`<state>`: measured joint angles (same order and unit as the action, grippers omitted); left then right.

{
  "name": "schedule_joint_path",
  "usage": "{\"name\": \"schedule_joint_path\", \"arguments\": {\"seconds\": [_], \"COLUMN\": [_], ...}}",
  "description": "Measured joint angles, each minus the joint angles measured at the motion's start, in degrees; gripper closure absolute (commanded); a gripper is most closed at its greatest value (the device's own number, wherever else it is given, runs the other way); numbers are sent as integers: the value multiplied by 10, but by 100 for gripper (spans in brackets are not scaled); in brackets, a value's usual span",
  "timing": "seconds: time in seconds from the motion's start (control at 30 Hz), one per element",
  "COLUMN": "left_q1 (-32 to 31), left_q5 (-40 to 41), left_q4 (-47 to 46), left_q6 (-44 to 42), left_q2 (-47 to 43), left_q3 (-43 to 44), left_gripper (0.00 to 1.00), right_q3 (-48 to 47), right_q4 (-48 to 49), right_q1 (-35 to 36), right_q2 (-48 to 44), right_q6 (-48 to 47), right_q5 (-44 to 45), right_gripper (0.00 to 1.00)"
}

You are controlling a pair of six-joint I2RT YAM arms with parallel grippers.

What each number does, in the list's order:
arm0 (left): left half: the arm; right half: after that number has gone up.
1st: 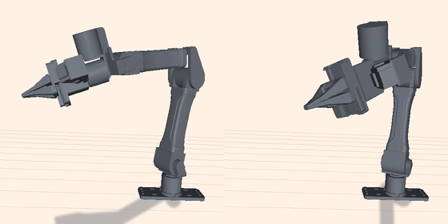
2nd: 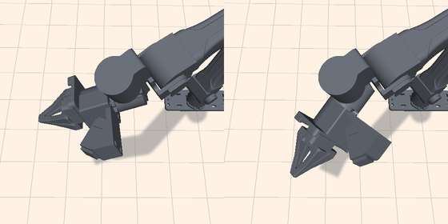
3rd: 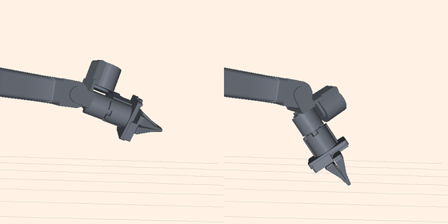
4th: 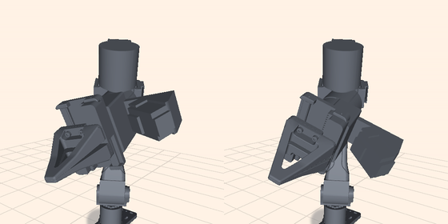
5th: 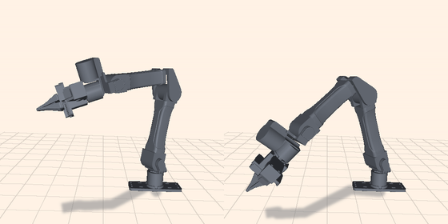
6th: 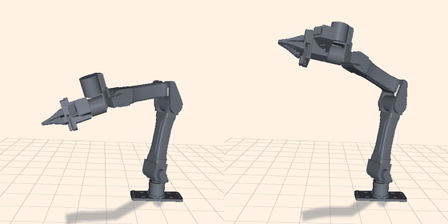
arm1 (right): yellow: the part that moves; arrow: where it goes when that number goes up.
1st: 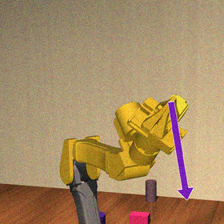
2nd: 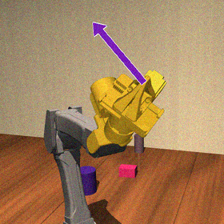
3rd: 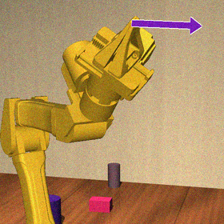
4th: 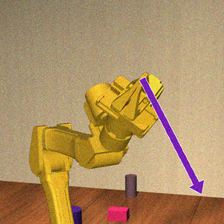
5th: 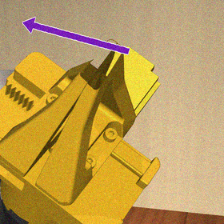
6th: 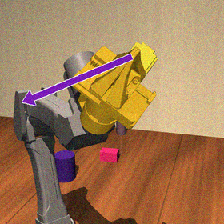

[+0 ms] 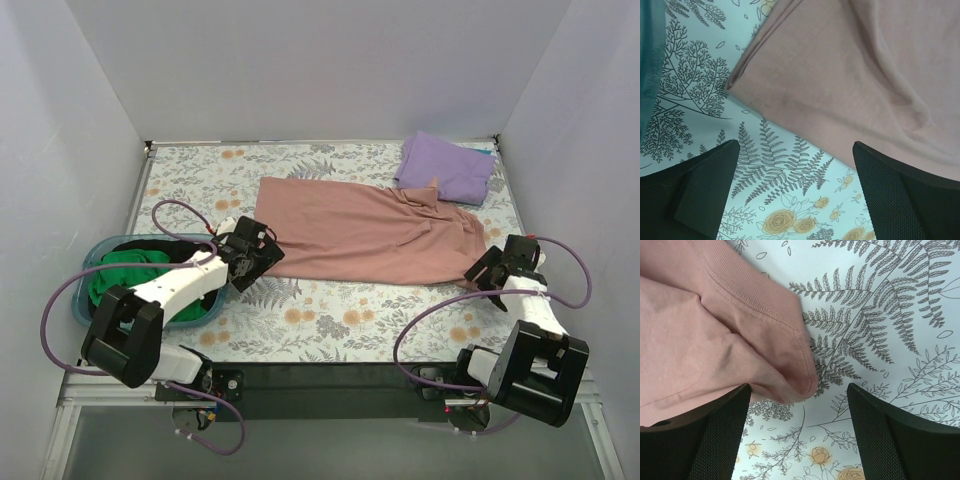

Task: Fold and stack the t-shirts
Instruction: Fold the tshirt

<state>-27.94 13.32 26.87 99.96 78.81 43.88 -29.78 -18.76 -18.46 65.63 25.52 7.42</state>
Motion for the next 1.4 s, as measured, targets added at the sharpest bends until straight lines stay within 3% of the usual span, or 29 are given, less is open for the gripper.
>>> {"name": "schedule_joint_path", "arguments": {"seconds": [0.23, 0.47, 0.57, 0.6, 0.73, 0.9, 1.1, 1.33, 1.4], "left_q1": [0, 0, 0, 0, 0, 0, 0, 0, 0], "left_q5": [14, 21, 23, 24, 25, 26, 20, 10, 9], "left_q4": [15, 18, 20, 22, 29, 31, 26, 5, -2], "left_q6": [3, 5, 5, 5, 6, 11, 17, 24, 26], "left_q2": [7, 11, 16, 16, 16, 18, 30, 52, 70], "left_q3": [7, 12, 12, 12, 13, 13, 12, 6, 6], "left_gripper": [3, 3, 3, 3, 3, 3, 20, 51, 90], "right_q3": [0, -21, -25, -25, -26, -26, -27, -27, -27], "right_q4": [0, 10, 16, 15, 7, -14, -23, -23, -23], "right_q1": [-22, -22, -22, -24, -37, -72, -93, -93, -93], "right_q2": [-1, 21, 48, 56, 59, 33, 15, 15, 15], "right_q6": [-19, -20, -19, -21, -17, -19, -29, -35, -35], "right_q5": [-34, -49, -37, -29, -8, 21, 15, -3, -7], "right_gripper": [17, 29, 49, 68, 95, 99, 99, 99, 99]}}
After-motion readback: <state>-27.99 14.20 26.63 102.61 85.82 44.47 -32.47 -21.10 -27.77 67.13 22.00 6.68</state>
